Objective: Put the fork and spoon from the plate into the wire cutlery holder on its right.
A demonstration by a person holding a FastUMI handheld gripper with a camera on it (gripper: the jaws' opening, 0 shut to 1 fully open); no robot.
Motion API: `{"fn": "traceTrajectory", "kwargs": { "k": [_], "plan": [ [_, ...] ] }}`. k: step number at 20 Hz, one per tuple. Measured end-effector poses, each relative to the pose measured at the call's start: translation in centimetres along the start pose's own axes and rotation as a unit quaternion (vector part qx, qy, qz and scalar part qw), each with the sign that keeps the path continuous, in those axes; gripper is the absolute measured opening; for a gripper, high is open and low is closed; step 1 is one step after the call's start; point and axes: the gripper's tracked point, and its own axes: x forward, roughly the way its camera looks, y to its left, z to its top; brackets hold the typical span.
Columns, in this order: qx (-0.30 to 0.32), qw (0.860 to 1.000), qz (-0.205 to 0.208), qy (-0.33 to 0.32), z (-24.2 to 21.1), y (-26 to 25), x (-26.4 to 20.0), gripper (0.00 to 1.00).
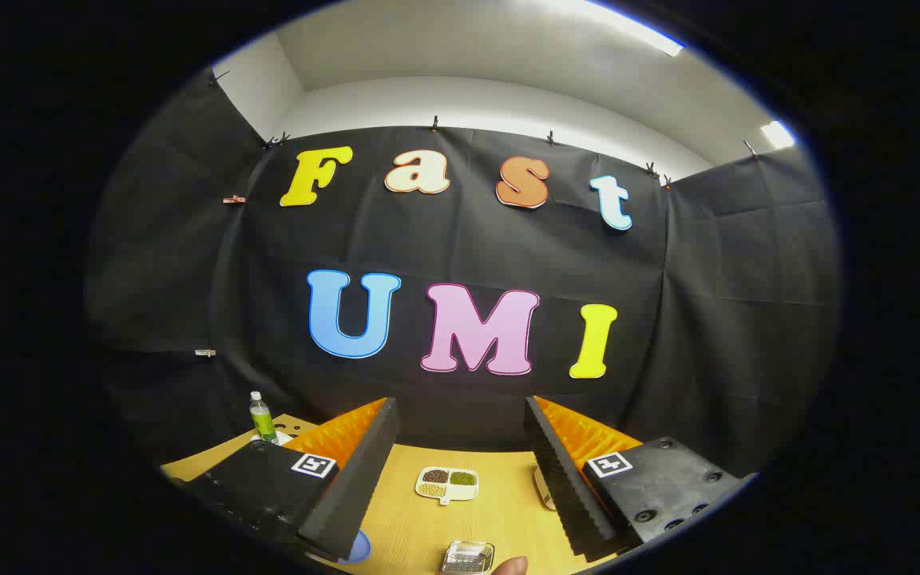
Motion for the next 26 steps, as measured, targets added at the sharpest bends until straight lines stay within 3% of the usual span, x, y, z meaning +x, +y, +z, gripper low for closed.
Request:
{"fn": "traceTrajectory", "kwargs": {
  "k": [26],
  "plan": [
    [-0.004, 1.000, 0.010, -0.001, 0.4, 0.6, 0.5, 0.98]
  ]
}}
